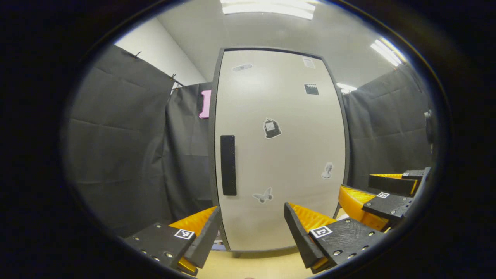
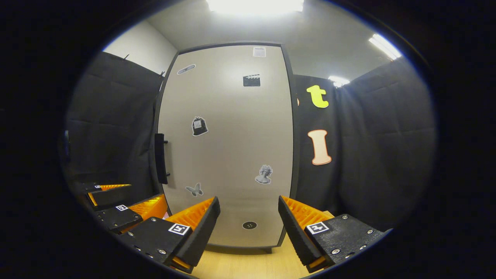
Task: Open the cabinet door with the right hand, grasp the bottle in the cabinet with the left hand and place it on the coaster, then close the cabinet door with the right hand.
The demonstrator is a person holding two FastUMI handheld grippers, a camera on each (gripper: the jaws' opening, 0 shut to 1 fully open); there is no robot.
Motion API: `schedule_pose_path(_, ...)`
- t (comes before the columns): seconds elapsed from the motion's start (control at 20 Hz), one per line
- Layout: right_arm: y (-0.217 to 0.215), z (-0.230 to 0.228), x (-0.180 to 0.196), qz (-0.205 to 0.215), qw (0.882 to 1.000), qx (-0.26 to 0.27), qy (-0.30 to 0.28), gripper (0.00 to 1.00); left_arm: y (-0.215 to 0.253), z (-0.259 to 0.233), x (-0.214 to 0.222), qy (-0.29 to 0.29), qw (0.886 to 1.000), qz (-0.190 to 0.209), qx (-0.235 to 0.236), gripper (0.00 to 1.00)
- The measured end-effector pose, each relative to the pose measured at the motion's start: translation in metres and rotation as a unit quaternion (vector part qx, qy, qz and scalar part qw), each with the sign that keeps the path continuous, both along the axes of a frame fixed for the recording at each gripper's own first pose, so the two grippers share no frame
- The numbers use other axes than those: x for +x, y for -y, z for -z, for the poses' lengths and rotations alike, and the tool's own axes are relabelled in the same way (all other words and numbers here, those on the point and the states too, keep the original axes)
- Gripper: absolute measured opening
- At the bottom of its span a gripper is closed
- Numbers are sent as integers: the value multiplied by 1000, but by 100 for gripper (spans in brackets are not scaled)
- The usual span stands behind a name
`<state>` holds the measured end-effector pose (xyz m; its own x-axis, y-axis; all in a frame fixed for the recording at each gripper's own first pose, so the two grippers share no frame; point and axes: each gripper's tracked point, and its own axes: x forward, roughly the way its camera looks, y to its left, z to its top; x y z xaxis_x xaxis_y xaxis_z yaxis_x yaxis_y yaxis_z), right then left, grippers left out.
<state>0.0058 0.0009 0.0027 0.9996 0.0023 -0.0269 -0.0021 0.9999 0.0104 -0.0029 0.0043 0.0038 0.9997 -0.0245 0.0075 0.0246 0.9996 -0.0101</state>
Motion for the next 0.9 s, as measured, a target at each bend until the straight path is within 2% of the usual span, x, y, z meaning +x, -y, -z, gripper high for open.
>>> schedule_pose_path(0.2, -2, -1, -3, -3, 1000, -5, -1, 93, 3, 1, 0, -1, 1000, 3, -1, 92)
schedule_pose_path(0.3, -2, -2, -3, -2, 1000, -4, 0, 93, 4, 1, 0, -3, 1000, 5, -2, 86)
schedule_pose_path(0.35, -1, -1, -4, -1, 1000, -4, -1, 93, 3, 0, 0, -3, 1000, 4, -2, 92)
schedule_pose_path(0.75, -6, -7, 12, -7, 1000, -5, -5, 94, -2, -6, -11, 14, 1000, 15, -3, 92)
schedule_pose_path(0.9, -15, -19, 26, -16, 1000, -7, 11, 94, -17, -6, -22, 17, 1000, 0, 7, 92)
